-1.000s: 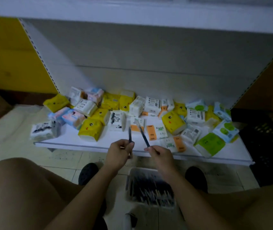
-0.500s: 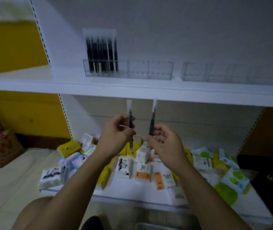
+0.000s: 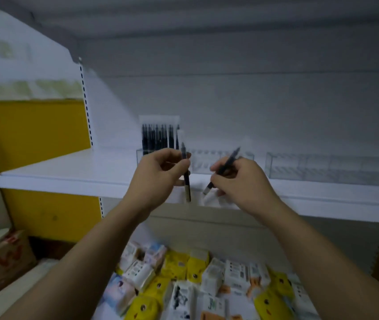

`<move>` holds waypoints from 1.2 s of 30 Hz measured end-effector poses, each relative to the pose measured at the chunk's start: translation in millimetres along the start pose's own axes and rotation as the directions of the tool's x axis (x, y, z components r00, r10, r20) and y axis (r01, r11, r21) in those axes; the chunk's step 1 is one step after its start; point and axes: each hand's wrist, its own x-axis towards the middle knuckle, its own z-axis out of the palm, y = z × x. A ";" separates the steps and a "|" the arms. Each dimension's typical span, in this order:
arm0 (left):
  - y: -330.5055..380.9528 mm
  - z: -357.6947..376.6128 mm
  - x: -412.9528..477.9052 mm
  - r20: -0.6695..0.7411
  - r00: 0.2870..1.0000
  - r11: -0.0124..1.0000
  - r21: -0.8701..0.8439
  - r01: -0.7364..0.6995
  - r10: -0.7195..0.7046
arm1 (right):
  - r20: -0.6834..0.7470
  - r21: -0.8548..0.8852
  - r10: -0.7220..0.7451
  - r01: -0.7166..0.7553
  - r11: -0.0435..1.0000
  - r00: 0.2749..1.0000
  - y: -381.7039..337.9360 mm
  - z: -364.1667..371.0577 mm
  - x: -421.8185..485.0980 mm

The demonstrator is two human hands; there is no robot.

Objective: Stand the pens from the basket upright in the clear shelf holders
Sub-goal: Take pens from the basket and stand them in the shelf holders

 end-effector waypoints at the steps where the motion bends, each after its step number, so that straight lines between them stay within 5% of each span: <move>1: 2.5 -4.5 7.6 -0.017 1.000 1.000 0.008 -0.021 0.021 | 0.002 0.018 -0.010 0.010 1.000 1.000 -5.2 -0.8 7.9; 7: 18.5 -29.5 50.3 -0.062 0.993 0.995 0.007 -0.101 0.101 | 0.022 0.129 -0.108 0.105 0.986 0.994 -29.4 -3.3 51.8; 18: 17.0 -35.5 118.4 -0.022 0.953 0.890 0.364 -0.273 0.301 | -0.020 -0.040 -0.321 0.320 0.947 0.947 -42.5 26.1 139.5; 24: 5.8 -37.0 147.4 -0.058 0.945 0.891 0.354 -0.283 0.323 | -0.073 -0.022 -0.373 0.372 0.928 0.925 -24.9 42.3 171.8; 36: -17.8 -33.8 162.3 0.091 0.949 0.794 0.527 -0.304 0.303 | -0.053 -0.018 -0.414 0.414 0.910 0.909 -4.6 51.8 179.9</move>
